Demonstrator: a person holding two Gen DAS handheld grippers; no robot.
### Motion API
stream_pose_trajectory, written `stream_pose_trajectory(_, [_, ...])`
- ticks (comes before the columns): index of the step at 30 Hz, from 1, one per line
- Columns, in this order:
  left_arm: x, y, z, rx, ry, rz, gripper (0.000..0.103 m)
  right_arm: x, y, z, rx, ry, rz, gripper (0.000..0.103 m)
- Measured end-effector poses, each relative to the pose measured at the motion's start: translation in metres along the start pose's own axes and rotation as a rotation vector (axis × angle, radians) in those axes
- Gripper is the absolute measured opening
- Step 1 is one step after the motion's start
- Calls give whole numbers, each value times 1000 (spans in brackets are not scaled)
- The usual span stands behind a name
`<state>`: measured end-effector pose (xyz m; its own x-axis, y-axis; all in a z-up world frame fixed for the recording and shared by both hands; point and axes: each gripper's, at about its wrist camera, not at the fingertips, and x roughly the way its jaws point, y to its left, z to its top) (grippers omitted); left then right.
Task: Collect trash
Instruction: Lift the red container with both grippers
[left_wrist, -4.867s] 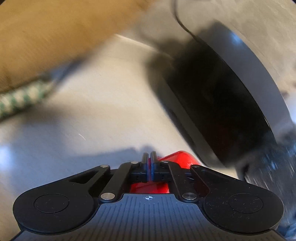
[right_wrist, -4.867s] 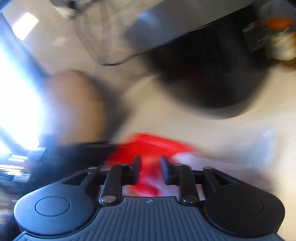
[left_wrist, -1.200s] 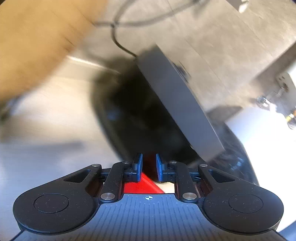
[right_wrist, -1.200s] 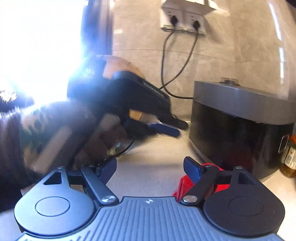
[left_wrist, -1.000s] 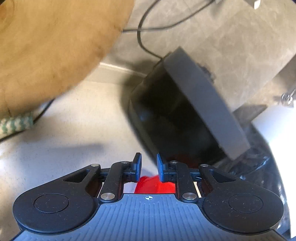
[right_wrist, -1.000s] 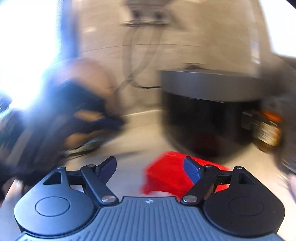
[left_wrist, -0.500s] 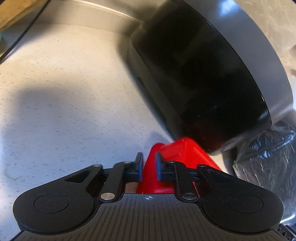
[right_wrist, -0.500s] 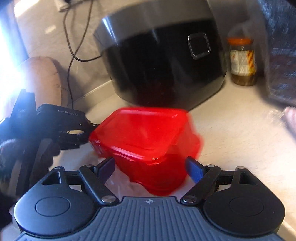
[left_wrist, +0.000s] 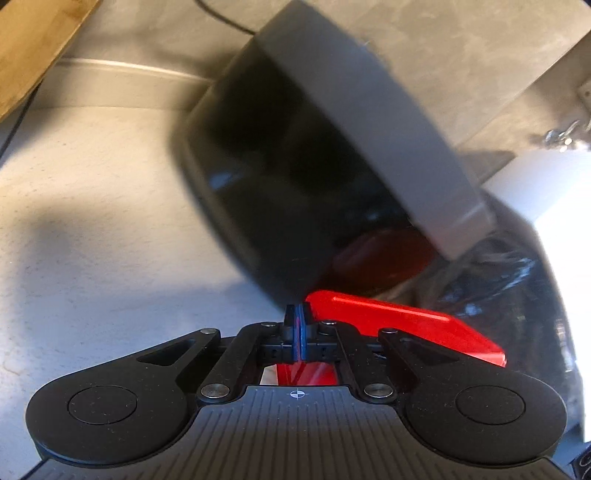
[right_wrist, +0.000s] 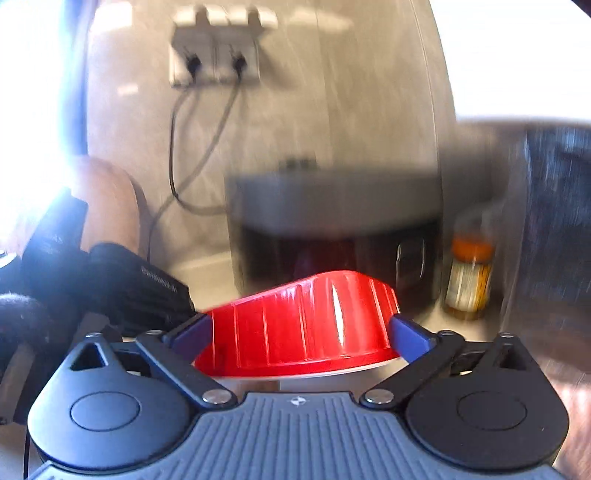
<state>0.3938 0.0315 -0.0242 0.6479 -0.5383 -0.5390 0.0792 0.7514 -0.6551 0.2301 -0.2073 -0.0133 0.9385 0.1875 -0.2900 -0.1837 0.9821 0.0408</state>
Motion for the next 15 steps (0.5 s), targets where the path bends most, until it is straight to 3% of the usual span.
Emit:
stream_pose_trajectory(10, [-29,-4,-22,-40,33,-53,1,-43,18,14,-33,-93,-11,103])
stream_pose_trajectory(15, [-56,-17,-48,-5,49,-66,1,-77,24,26,-11,-113,-10,103])
